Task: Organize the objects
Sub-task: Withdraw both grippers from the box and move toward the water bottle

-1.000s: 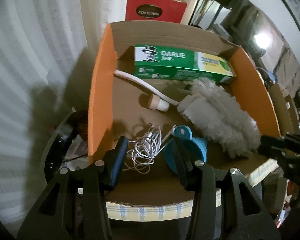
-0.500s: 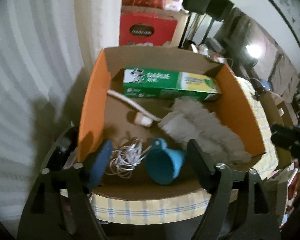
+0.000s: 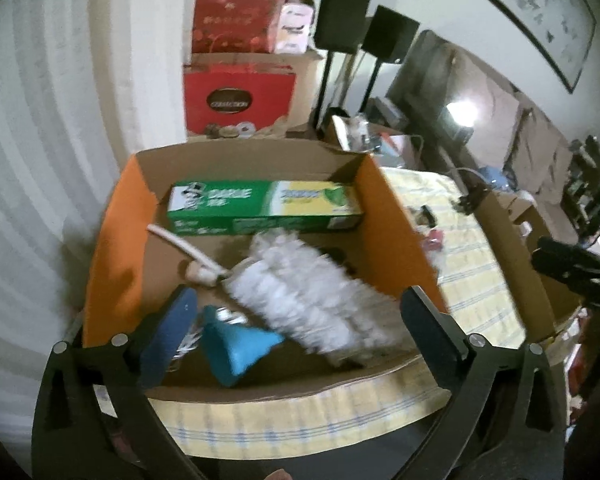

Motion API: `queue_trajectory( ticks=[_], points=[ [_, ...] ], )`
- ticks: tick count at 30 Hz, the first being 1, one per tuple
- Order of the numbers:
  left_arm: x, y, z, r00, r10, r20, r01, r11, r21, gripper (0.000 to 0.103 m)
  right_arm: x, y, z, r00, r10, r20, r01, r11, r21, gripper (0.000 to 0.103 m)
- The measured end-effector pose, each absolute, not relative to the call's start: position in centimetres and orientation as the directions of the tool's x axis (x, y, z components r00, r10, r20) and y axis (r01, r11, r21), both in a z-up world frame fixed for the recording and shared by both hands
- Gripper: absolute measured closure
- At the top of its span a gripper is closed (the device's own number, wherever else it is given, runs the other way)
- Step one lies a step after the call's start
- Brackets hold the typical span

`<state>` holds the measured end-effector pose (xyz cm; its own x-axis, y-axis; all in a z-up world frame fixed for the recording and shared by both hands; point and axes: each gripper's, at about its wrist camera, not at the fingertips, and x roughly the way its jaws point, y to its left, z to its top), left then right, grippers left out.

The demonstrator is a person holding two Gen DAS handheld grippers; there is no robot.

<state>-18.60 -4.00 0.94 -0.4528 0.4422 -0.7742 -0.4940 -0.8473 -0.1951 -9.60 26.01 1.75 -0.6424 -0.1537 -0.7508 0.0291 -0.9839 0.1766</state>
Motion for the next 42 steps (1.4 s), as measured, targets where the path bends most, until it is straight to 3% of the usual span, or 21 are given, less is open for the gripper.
queue_trajectory(
  ticks=[10, 20, 42],
  points=[
    [-17.9, 3.0, 1.5, -0.389, 0.493, -0.778, -0.574, -0.791, -0.214, 0.0, -9.6, 33.0, 0.9, -0.643, -0.087, -0.761, -0.107, -0.974, 0.201, 0.014],
    [-18.9, 11.7, 2.4, -0.39, 0.47, -0.792, -0.626, -0.766, -0.147, 0.0, -11.6, 37.5, 0.9, -0.637, -0.047, -0.769, -0.159, -0.969, 0.19, 0.014],
    [-22.6, 20.8, -0.4, -0.422, 0.402, -0.813, -0.59, -0.802, -0.09, 0.001, -16.4, 42.4, -1.6, -0.624, -0.003, -0.782, -0.208, -0.963, 0.169, 0.015]
  ],
)
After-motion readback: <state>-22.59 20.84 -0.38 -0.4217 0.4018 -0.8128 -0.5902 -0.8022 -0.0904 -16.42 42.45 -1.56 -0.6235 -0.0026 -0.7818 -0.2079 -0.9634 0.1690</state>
